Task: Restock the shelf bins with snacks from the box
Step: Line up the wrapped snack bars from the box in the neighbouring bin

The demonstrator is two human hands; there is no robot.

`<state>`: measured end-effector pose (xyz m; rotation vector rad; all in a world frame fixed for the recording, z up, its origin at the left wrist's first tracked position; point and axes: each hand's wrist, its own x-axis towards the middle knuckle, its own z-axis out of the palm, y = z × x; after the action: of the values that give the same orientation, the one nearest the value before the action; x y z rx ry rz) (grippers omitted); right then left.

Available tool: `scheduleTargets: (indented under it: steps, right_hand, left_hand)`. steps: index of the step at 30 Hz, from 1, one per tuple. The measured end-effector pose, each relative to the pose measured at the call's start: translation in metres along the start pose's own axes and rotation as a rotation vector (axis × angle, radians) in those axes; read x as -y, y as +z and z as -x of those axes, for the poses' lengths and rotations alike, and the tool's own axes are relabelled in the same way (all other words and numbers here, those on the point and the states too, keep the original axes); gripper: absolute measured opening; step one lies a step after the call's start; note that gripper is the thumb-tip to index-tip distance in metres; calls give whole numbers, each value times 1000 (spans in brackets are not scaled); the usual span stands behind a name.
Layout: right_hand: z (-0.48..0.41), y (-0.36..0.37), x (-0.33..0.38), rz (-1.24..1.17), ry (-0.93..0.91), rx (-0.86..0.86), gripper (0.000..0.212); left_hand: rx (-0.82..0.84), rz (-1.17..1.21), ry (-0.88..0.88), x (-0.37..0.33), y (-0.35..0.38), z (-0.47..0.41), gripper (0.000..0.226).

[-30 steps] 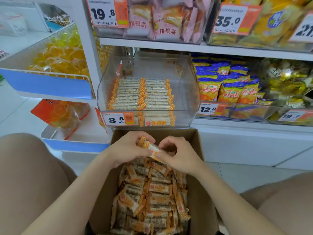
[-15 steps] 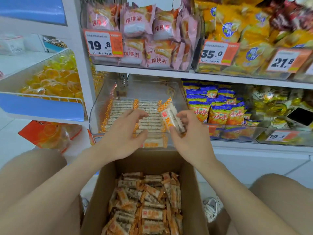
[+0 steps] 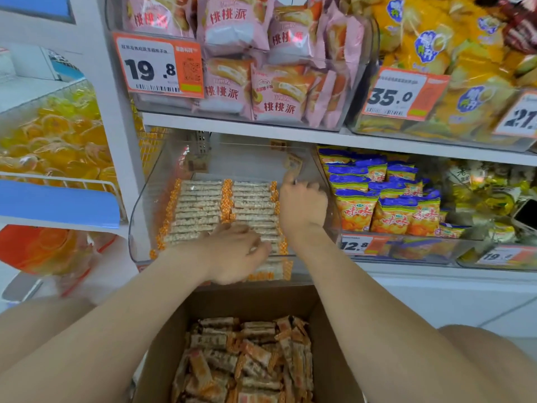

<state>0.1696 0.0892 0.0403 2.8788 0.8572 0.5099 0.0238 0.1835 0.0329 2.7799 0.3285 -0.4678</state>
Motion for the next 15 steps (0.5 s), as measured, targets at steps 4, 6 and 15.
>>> scheduleTargets:
  steps: [4,6,15]
  right_hand:
    - [-16,11,-3,-231,-25,203,29]
    - [-17,14,-10,-349,-32,322,33]
    - [45,-46,-46,-590,-273,79,29]
  left_hand:
    - [6,-18,40,0,0,-4,97]
    - [19,-17,64,-6,-4,0,75]
    - [-339,-12,1,-19,-6,32,48]
